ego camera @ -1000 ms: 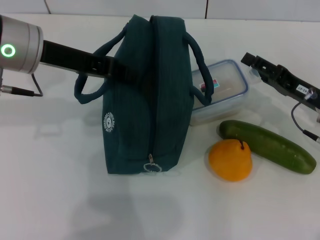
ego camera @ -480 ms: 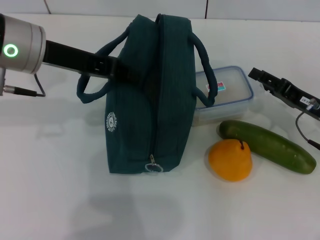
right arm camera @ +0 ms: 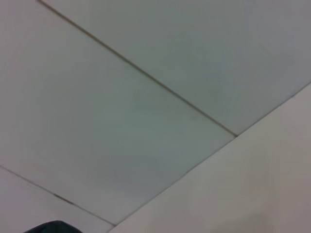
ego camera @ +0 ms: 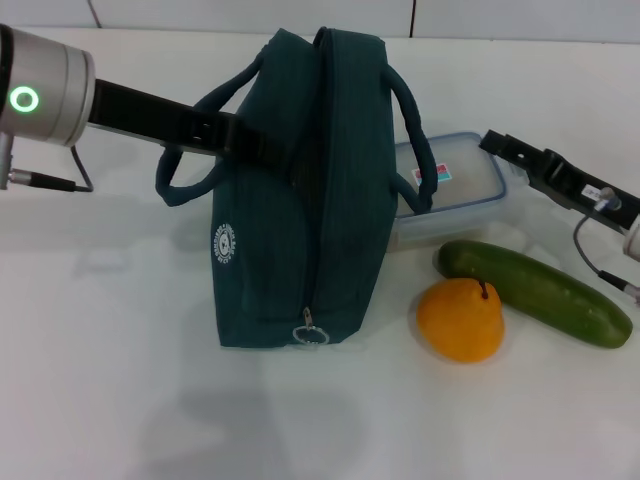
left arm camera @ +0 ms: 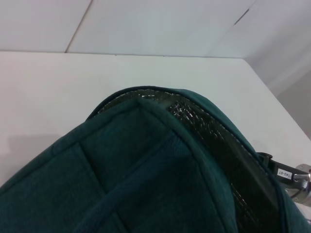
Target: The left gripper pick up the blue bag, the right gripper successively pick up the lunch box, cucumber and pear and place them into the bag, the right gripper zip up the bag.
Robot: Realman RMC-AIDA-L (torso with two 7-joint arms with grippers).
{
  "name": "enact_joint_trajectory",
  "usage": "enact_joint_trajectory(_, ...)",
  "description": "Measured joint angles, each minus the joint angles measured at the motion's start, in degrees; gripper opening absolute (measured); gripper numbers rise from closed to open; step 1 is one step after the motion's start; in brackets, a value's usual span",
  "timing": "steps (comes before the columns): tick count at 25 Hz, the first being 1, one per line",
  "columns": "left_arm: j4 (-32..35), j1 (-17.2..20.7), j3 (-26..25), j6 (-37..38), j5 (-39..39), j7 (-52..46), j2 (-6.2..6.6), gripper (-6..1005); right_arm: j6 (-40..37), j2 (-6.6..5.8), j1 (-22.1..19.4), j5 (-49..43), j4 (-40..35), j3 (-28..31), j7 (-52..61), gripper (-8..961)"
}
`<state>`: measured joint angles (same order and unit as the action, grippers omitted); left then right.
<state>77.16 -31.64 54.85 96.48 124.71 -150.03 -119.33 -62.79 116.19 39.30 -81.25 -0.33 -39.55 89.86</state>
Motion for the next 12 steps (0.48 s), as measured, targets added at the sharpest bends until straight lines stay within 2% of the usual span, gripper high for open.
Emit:
enact_joint_trajectory(6,-0.1,0.0,0.0,0.0,0.0,0.3,0.13,35,-0.5,0.00,1.4,-0.1,1.4,-0.2,0.6,603)
enact_joint_trajectory(12,-0.2,0.0,0.0,-0.1,0.0,0.4,0.10,35,-5.4,0.00,0.4,-0.1,1.7,-0.4,4.4,581)
